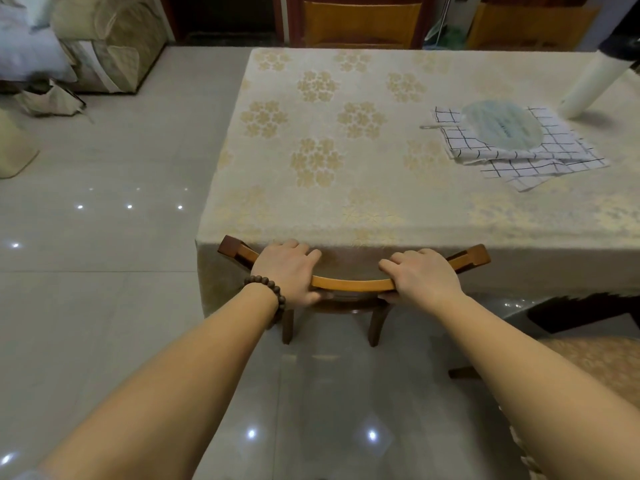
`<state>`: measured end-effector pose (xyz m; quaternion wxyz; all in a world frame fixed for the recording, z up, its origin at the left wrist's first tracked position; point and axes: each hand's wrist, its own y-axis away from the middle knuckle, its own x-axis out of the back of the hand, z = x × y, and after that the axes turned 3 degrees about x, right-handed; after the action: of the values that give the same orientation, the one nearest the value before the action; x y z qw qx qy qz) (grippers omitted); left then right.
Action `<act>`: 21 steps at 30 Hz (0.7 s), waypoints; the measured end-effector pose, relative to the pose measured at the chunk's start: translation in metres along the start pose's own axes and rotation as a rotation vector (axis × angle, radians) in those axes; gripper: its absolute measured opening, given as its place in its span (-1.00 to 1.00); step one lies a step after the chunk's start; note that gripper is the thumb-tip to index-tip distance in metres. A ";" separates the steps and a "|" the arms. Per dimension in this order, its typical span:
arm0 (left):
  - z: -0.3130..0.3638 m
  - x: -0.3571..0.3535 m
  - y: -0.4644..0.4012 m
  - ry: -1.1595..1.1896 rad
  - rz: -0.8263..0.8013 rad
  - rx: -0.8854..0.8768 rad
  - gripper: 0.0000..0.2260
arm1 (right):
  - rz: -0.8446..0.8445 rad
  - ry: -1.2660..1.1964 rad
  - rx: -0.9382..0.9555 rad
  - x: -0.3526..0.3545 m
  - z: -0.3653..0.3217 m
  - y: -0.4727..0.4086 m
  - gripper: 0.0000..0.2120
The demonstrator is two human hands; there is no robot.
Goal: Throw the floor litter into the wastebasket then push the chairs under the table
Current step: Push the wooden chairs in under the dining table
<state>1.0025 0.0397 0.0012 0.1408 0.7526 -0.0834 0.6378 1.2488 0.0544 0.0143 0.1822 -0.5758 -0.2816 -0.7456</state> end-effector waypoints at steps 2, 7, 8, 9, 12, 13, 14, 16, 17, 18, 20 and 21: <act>0.000 0.000 0.001 0.005 -0.014 0.004 -0.26 | -0.017 0.015 -0.037 -0.001 -0.003 0.001 -0.53; 0.007 0.007 0.007 0.034 -0.109 0.084 -0.17 | 0.018 -0.032 -0.218 -0.003 -0.021 0.007 -0.35; 0.009 0.008 0.010 0.060 -0.108 0.117 -0.16 | 0.018 -0.055 -0.247 -0.002 -0.024 0.009 -0.29; 0.013 0.010 0.014 0.089 -0.101 0.147 -0.17 | 0.013 -0.082 -0.268 0.000 -0.028 0.012 -0.23; 0.023 0.013 0.029 0.132 -0.078 0.186 -0.19 | 0.023 -0.174 -0.293 0.006 -0.037 0.029 -0.14; 0.026 0.014 0.035 0.134 -0.079 0.187 -0.19 | 0.042 -0.206 -0.306 0.008 -0.040 0.038 -0.14; 0.030 0.016 0.042 0.141 -0.076 0.186 -0.19 | 0.062 -0.238 -0.329 0.010 -0.042 0.047 -0.15; 0.038 0.022 0.056 0.191 -0.048 0.195 -0.22 | 0.105 -0.286 -0.379 0.013 -0.047 0.069 -0.18; 0.044 0.026 0.063 0.227 -0.028 0.197 -0.24 | 0.126 -0.303 -0.403 0.014 -0.050 0.080 -0.19; 0.051 0.030 0.071 0.261 -0.006 0.195 -0.26 | 0.141 -0.321 -0.425 0.014 -0.052 0.092 -0.21; 0.068 0.039 0.084 0.304 0.047 0.182 -0.30 | 0.153 -0.354 -0.467 0.013 -0.056 0.116 -0.23; 0.078 0.043 0.089 0.316 0.071 0.172 -0.32 | 0.148 -0.363 -0.486 0.010 -0.058 0.127 -0.24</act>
<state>1.0556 -0.0667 0.0420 0.0647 0.6487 -0.0320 0.7576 1.2779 -0.0804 0.0407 0.0398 -0.7453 -0.0802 -0.6607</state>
